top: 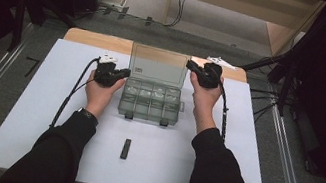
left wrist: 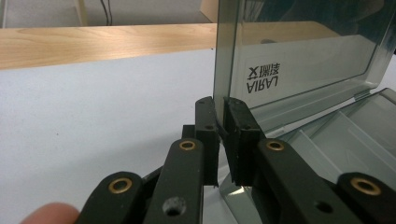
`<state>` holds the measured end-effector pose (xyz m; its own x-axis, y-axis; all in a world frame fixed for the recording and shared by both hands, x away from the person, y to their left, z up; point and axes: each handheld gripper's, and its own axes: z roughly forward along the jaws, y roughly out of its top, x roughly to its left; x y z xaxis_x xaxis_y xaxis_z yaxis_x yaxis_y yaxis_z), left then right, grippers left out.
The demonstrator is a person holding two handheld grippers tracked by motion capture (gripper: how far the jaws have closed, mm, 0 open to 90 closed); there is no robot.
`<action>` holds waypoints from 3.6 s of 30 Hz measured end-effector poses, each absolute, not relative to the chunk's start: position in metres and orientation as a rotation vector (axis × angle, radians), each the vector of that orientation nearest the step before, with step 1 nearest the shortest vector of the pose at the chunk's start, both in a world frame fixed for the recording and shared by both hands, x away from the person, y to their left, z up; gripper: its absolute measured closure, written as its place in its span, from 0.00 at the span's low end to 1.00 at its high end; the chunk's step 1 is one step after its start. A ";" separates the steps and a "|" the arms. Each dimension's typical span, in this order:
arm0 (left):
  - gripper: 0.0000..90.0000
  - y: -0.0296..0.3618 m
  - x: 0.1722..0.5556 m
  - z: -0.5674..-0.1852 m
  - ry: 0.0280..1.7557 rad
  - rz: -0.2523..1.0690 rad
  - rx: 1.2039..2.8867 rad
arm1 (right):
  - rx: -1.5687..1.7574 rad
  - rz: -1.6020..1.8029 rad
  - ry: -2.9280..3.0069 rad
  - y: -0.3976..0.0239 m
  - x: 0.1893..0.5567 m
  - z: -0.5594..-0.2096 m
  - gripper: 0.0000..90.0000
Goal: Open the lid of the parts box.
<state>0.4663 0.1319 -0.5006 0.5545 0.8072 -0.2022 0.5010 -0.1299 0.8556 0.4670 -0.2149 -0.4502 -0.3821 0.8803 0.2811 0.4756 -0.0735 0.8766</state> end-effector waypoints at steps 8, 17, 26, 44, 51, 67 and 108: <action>0.93 0.133 0.468 -0.501 1.099 0.352 1.770 | 1.528 1.405 1.895 -0.213 0.466 -0.480 0.86; 0.92 0.135 0.473 -0.503 1.129 0.293 1.746 | 1.581 1.438 1.897 -0.213 0.461 -0.497 0.88; 0.91 0.135 0.474 -0.504 1.142 0.279 1.737 | 1.609 1.443 1.889 -0.213 0.463 -0.500 0.89; 0.85 0.136 0.480 -0.508 1.174 0.214 1.733 | 1.699 1.453 1.868 -0.214 0.465 -0.512 0.89; 0.84 0.136 0.480 -0.508 1.180 0.210 1.729 | 1.715 1.442 1.870 -0.214 0.464 -0.515 0.88; 0.46 0.141 0.472 -0.500 1.172 0.297 1.699 | 1.684 1.415 1.848 -0.221 0.458 -0.511 0.65; 0.00 0.195 0.354 -0.474 0.893 0.364 1.691 | 1.319 1.448 1.907 -0.209 0.344 -0.477 0.00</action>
